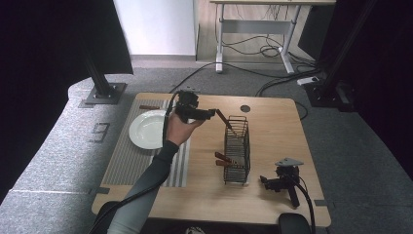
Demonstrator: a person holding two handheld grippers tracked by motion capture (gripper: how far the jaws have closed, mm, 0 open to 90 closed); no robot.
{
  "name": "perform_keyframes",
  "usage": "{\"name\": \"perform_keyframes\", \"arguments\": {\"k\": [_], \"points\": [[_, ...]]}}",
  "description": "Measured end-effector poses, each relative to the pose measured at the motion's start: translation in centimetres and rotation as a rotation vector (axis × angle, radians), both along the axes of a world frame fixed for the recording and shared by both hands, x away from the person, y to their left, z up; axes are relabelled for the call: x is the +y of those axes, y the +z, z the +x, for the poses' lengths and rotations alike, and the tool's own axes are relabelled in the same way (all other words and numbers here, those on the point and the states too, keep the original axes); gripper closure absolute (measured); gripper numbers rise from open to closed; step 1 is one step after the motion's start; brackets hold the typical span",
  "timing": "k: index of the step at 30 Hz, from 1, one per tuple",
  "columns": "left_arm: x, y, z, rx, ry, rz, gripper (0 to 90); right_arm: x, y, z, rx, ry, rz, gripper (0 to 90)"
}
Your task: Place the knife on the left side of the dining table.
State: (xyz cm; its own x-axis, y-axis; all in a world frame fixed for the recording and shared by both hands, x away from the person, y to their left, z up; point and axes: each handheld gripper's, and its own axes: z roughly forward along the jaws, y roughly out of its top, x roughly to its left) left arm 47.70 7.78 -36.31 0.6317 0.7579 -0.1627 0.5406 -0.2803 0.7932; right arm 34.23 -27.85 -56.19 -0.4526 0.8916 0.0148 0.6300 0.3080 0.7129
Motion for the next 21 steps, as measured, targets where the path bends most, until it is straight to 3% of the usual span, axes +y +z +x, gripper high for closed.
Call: {"name": "perform_keyframes", "arguments": {"k": [3,16,21], "points": [[-0.4,0.0,0.1,0.000,0.007,-0.006,25.1,0.0,0.0,0.0,0.000,0.000,0.000,0.0],[-2.6,-1.9,1.2,0.086,0.003,-0.072,41.7,0.0,0.0,0.0,-0.001,0.001,-0.001,0.0],[-2.9,-2.4,1.4,0.091,0.006,-0.092,50.3,0.0,0.0,0.0,-0.001,0.001,-0.001,0.0]]}}
